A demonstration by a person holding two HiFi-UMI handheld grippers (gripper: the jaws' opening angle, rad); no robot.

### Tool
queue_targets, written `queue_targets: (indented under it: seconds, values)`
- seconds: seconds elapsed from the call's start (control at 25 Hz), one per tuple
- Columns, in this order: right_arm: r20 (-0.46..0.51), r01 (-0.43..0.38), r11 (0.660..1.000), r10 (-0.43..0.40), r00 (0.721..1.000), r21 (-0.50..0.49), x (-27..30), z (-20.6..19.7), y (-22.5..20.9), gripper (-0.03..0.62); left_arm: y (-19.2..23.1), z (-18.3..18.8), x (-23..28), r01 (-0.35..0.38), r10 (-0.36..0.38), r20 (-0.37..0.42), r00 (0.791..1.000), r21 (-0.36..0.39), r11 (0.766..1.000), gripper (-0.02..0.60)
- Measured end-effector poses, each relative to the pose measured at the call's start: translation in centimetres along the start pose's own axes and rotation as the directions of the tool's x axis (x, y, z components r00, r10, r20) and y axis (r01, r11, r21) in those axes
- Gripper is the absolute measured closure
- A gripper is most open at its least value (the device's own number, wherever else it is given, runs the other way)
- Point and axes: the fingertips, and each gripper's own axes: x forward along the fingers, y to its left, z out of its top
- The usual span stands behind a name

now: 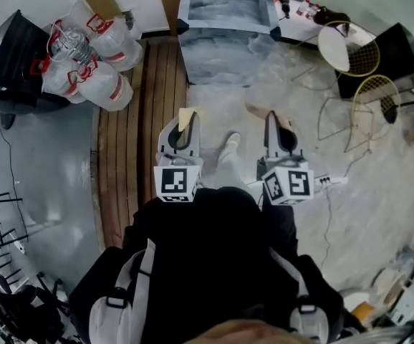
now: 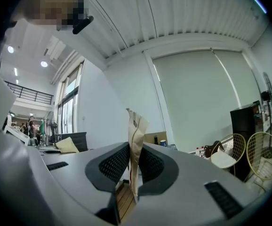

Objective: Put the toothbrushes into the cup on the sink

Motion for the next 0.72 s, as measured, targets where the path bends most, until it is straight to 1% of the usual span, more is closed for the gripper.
queue_targets:
  seconds: [0.2,0.36,0.48,0.64,0.72]
  values:
    - [0.004,-0.006,1.000,0.006,1.000,0.011,7.2,1.0,-4.9,0.545,1.1,1.8,8.3,-0.027,0.027,0.002,1.000,0.009,1.000,0.551]
    - [0.009,-0.040,0.999,0.040,0.999,0.016,12.9,2.8,-9.0,0.545,1.4,3.7,15.0,-0.065,0.064,0.015,0.998,0.006,0.998,0.551]
    - [0.020,-0.064,0.998,0.064,0.998,0.018,17.2,3.7,-12.4,0.545,1.6,4.4,19.9,-0.092,0.092,0.018,0.996,0.015,0.996,0.551]
    - [0.008,-0.097,0.995,0.097,0.995,0.026,21.6,3.9,-15.7,0.545,1.7,4.4,24.6,-0.117,0.117,-0.002,0.993,0.078,0.990,0.551]
    - [0.008,-0.108,0.994,0.107,0.994,0.036,23.5,3.9,-17.1,0.545,1.6,4.7,26.4,-0.138,0.139,-0.009,0.990,0.054,0.989,0.551]
